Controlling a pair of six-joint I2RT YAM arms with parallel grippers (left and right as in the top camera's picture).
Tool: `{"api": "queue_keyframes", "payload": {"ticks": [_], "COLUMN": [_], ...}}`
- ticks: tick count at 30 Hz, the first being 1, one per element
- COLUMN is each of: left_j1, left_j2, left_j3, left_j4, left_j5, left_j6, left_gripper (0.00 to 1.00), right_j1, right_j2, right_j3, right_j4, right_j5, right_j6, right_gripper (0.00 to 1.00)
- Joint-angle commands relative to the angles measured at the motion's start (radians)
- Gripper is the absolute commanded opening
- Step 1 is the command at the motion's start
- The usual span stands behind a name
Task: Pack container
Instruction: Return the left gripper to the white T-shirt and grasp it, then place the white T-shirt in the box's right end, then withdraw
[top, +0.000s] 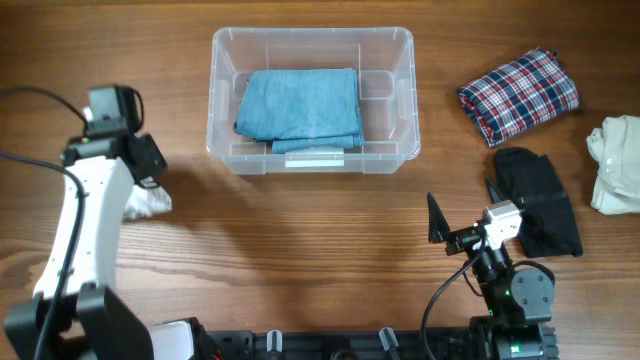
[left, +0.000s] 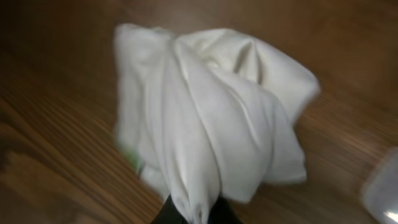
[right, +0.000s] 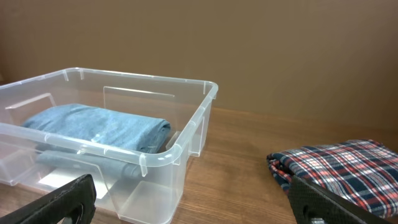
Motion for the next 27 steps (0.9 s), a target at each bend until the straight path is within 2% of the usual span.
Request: {"api": "queue_keyframes", "payload": {"ticks": [1,3,5,7,12,16,18,21,23,27], "left_j1": [0.002,-0.016,-0.057,-0.146,-0.518,-0.725,-0.796,-0.888,-0.912,-0.916], "left_j2": [-0.095,-0.136,-0.164,-0.188,-0.152,-0.003,0.093,0.235,0.293,0.355], "left_j3": [0.184,0.245,0.283,0.311,0.314,0.314,0.314,0.314,0.314,0.314], "left_j4": [-0.055,-0.052,-0.037,0.014,0.274,0.465,0.527,0.685,0.749,0.765], "left_j5": [0.066,0.127,0.127,0.127,0.098,0.070,0.064,-0.059,-0.089,-0.088], "left_j6": [0.187,0.298,0.368,0.465,0.715,0.784,0.866,0.910,0.910,0.908], "left_gripper": [0.04,0.04,0.04,0.04,0.04,0.04,0.04,0.04,0.04,0.04], "right_j1": [0.004,0.004,0.004,0.004,0.004,0.004,0.004,0.004,0.004,0.004], "right_j2": [-0.007,-0.007,-0.007,-0.006,-0.005,-0.005,-0.005,-0.005,-0.005,-0.005], "right_j3": [-0.002,-0.002,-0.002,-0.002,-0.002,-0.002,-0.002,-0.002,-0.002,-0.002], "right_j4": [0.003,0.003,0.003,0.003,0.003,0.003,0.003,0.003,0.003,0.003], "right_j5": [0.013,0.013,0.013,0.013,0.013,0.013,0.013,0.013,0.013,0.013], "right_j6": [-0.018,-0.018,-0.018,-0.018,-0.018,-0.018,-0.018,-0.018,-0.018,-0.018], "right_gripper": [1.00,1.00,1.00,1.00,1.00,1.00,1.00,1.00,1.00,1.00]}}
